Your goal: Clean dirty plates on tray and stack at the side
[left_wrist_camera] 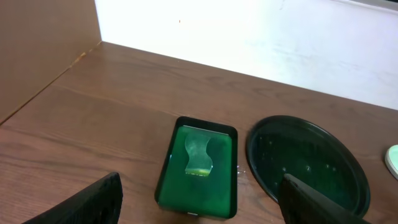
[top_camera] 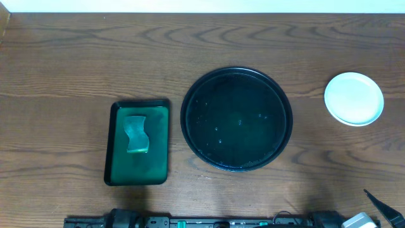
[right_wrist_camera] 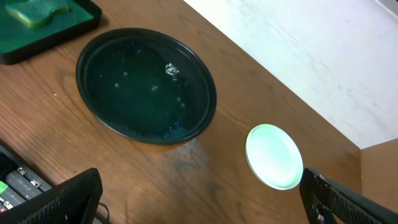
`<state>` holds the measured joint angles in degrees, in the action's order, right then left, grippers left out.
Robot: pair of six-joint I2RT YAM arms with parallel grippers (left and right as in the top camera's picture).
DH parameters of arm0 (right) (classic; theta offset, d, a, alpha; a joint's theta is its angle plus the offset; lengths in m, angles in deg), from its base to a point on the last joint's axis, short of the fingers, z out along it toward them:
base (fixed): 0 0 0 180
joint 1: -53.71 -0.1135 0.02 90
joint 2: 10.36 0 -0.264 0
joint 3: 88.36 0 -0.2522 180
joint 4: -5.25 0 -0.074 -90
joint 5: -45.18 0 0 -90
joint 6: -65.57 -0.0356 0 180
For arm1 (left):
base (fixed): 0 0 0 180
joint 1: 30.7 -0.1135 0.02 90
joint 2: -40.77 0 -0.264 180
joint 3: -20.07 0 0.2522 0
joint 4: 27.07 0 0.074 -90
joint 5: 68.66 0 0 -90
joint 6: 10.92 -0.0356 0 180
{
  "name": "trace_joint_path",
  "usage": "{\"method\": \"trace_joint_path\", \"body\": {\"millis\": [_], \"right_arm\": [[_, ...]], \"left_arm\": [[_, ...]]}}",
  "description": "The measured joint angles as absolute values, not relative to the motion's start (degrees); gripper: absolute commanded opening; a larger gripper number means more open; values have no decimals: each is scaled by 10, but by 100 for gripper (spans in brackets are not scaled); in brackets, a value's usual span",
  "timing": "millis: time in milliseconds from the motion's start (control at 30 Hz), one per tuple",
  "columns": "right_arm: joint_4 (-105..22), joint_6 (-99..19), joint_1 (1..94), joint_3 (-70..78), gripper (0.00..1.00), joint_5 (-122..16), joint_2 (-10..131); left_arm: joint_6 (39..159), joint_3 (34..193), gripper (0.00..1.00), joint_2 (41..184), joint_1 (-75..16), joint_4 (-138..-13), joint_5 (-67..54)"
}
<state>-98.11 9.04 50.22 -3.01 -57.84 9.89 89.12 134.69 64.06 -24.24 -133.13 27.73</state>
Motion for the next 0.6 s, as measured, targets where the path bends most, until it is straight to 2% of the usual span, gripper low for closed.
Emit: {"method": "trace_joint_path", "body": {"millis": [167,267,600], "right_arm": [[-981,90,502,-30,99,-578,99],[-982,90,502,-30,99,-579,99],[-983,90,502,-30,99,-578,99]], "left_arm": [[894,1345,80,641,-242,-1321,277],[895,1334,80,639,-242,-1254,277],[896,1143,80,638,-242,-875,276]]}}
